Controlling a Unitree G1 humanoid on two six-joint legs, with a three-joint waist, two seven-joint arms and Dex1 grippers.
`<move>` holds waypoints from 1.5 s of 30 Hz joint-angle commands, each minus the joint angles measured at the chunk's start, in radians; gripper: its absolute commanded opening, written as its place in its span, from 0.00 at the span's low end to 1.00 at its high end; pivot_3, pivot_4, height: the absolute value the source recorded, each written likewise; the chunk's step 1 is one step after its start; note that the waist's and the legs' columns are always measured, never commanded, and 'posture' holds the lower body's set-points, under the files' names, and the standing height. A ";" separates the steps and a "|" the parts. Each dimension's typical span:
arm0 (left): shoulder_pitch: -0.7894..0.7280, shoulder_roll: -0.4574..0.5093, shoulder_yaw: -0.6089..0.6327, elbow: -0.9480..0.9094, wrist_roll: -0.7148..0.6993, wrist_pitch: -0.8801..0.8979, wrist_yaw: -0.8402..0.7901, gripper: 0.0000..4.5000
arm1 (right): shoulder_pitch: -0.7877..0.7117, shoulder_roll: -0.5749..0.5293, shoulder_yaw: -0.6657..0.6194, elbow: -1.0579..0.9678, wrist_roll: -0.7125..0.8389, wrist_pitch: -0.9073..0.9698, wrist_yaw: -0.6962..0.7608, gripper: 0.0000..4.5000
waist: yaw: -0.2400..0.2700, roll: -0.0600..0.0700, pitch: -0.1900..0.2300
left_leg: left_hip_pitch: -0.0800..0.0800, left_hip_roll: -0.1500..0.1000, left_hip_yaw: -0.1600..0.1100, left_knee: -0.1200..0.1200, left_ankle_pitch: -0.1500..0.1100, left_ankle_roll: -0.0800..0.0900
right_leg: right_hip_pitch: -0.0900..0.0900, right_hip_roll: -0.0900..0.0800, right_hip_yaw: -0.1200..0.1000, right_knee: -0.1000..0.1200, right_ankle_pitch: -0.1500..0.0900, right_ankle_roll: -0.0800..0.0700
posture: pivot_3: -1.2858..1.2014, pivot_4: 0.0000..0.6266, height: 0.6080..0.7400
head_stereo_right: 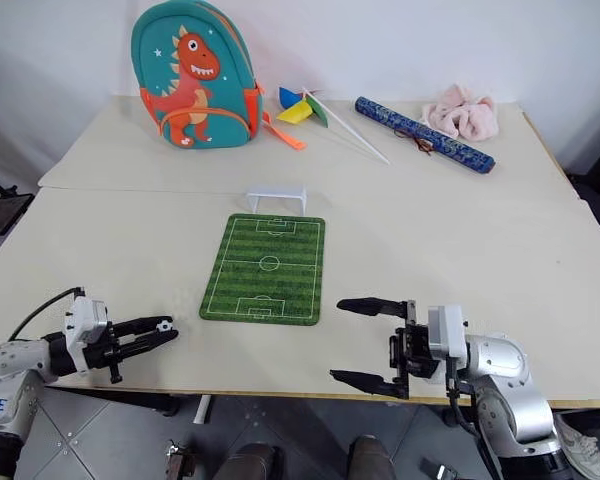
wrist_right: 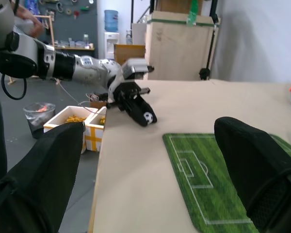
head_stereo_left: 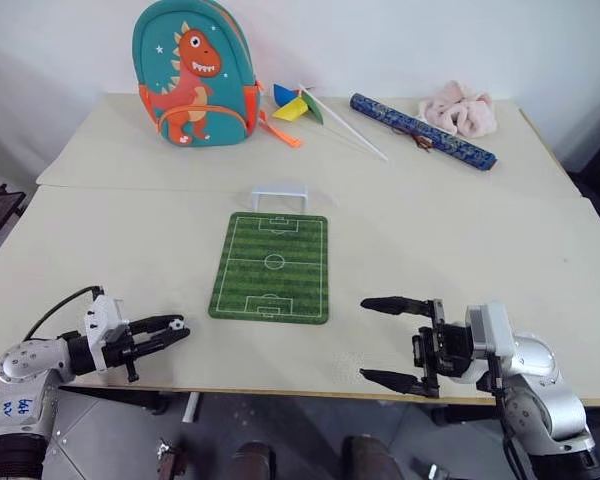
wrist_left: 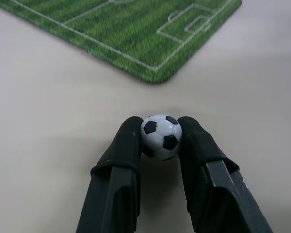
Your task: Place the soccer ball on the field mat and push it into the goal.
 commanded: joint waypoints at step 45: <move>-0.481 -0.181 -0.355 0.153 0.219 -0.110 -0.034 0.52 | 0.100 0.035 -0.078 0.016 -0.063 -0.074 -0.186 1.00 | 0.000 0.001 -0.001 | -0.001 0.000 0.009 0.005 0.001 0.000 | 0.000 0.002 0.001 0.005 0.001 0.001 | 0.52 0.24 1.00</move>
